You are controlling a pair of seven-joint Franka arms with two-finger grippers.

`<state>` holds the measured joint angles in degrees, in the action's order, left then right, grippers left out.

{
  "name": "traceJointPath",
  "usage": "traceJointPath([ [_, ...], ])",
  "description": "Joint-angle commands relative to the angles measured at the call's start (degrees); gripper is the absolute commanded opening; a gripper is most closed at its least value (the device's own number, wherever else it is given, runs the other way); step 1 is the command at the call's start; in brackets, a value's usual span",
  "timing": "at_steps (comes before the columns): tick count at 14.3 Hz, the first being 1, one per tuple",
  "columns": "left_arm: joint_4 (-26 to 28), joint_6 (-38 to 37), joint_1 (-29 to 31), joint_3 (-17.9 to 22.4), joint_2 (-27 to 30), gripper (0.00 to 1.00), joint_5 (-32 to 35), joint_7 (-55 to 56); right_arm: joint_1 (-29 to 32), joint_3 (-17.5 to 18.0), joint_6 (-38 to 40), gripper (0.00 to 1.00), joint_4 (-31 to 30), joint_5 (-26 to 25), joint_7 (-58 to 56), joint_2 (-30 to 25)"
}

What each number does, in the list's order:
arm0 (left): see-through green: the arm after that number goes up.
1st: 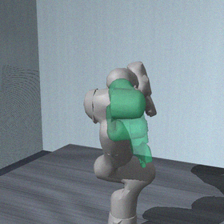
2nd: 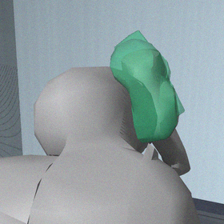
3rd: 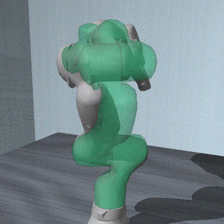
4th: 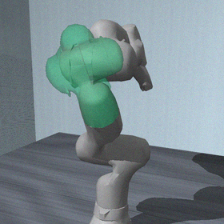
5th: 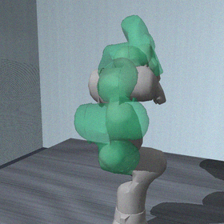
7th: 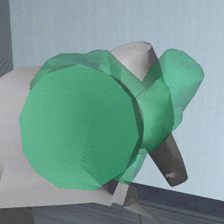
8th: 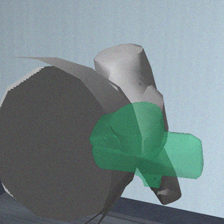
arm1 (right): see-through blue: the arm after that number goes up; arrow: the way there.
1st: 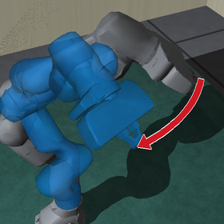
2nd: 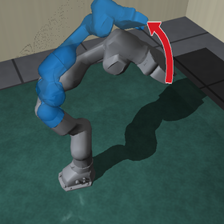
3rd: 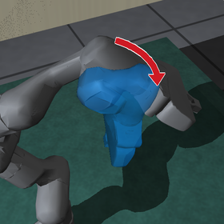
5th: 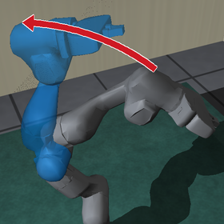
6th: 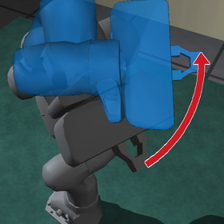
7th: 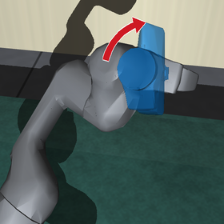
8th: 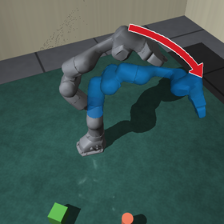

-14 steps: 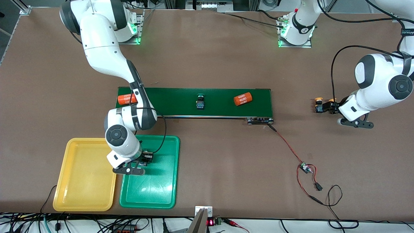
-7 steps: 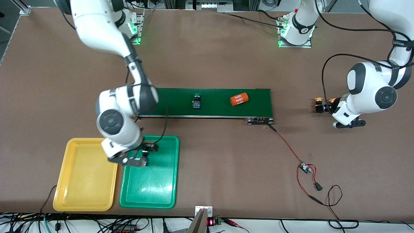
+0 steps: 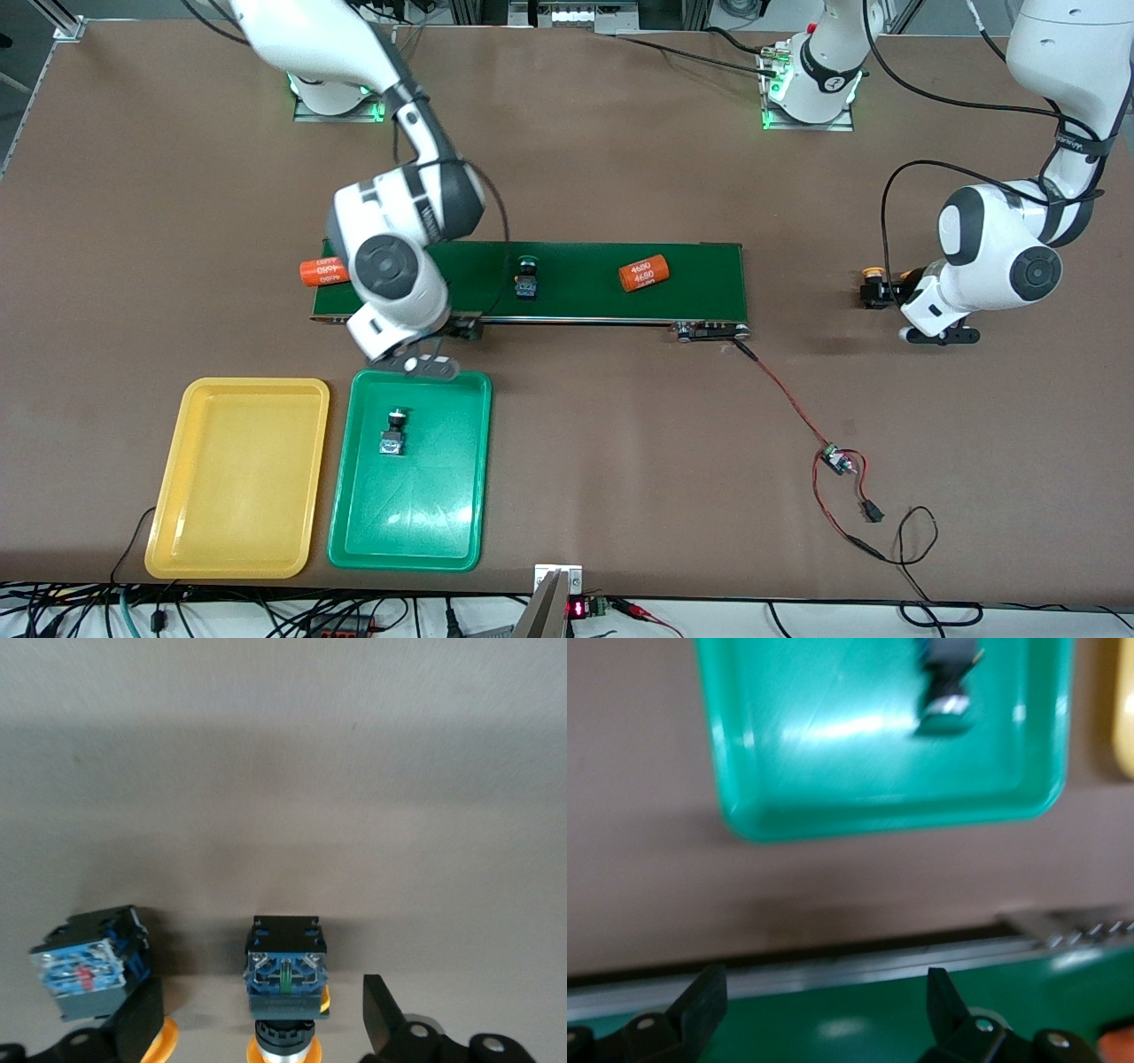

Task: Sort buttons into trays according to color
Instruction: 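Grasp a belt button with the right gripper while the left grasps a yellow button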

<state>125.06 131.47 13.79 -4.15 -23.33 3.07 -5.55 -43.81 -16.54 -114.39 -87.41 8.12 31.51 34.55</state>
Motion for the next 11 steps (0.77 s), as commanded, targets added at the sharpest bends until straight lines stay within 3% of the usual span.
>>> traceJointPath([
  [1,1.5,0.7,-0.2,0.0,0.3,0.73,-1.0,-1.7,-4.3,-0.4,-1.8,1.0,-8.1,0.1,1.8,-6.9],
  [3,1.8,0.7,-0.4,-0.1,0.1,0.52,-1.0,-1.7,-5.6,-0.3,-1.2,1.0,-9.3,0.1,1.9,-7.8],
  [6,1.2,0.1,-0.6,-0.1,0.6,0.12,-1.0,-1.9,-8.2,-0.2,-0.6,1.0,-10.3,0.1,1.9,-7.7],
  [8,0.9,-0.2,-0.7,-0.7,2.1,0.04,-1.0,-2.0,-10.0,-0.3,-0.7,1.0,-10.7,0.1,2.0,-7.0],
  [11,-1.4,-4.3,-0.7,-4.1,5.1,0.04,-0.9,-2.0,-10.7,-0.2,-0.9,1.0,-10.8,0.3,2.2,-5.2],
])
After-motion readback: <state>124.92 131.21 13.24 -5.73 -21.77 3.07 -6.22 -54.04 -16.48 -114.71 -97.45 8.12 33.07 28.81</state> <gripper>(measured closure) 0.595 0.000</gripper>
